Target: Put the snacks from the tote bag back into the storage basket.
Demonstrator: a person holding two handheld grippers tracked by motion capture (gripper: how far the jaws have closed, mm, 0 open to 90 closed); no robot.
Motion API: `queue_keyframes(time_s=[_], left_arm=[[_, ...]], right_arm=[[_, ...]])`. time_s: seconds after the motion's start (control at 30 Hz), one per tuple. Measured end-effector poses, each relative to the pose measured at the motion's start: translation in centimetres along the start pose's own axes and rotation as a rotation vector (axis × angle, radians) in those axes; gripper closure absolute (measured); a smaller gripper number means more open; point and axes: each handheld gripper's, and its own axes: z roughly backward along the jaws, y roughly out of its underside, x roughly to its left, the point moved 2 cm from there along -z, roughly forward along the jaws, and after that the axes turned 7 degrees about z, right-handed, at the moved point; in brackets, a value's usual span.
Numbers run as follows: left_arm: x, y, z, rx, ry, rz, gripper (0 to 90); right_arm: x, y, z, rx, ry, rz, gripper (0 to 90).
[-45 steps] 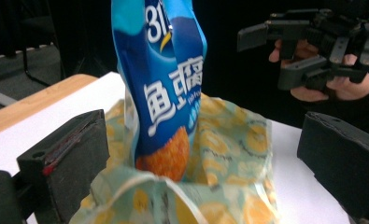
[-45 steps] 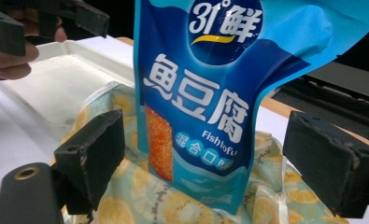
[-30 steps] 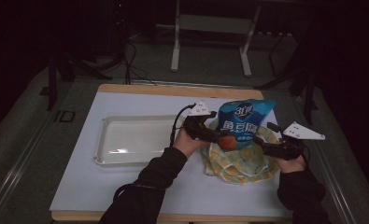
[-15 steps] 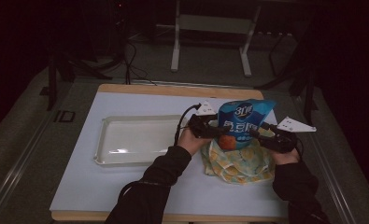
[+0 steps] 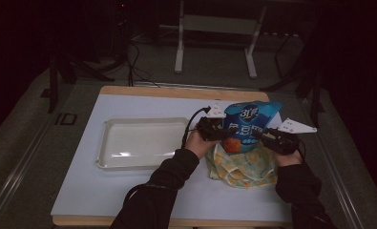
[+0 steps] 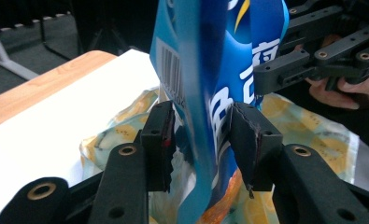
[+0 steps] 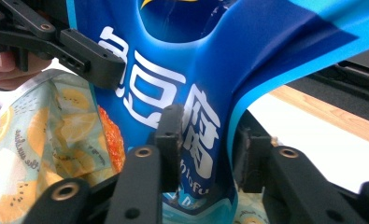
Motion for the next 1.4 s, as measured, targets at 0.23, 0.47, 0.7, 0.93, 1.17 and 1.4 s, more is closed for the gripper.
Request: queue_keyframes(time_s=[0.23, 0.47, 0.7, 0.93, 1.17, 1.4], left_arm=[[-0.6, -0.1, -0.1, 0.010, -0.049, -0.023, 69.3], [-0.6, -0.3, 0.1, 0.016, -0.060, -0.024, 78.1], [-0.7, -0.7, 0.1, 0.029, -0.065, -0.024, 84.3], [-0.9, -1.6, 0.4, 0.034, -0.065, -0.022, 86.7], [-1.5, -3.0, 1.1, 0.031, -0.067, -0.034, 87.2], [-2.1, -4.5, 1.8, 0.021, -0.059, -0.042, 87.4]], right_arm=[[0.0, -0.2, 0.1, 0.005, -0.014, -0.006, 80.4], [0.2, -0.4, 0.1, 0.007, -0.018, -0.010, 87.5], [0.0, -0.8, 0.4, 0.012, -0.011, -0.004, 88.4], [0.0, -1.5, 0.9, 0.013, -0.004, 0.003, 89.1], [-0.2, -2.4, 1.7, -0.011, 0.001, 0.000, 89.2], [-0.2, -3.7, 2.7, -0.024, 0.009, 0.012, 89.3]])
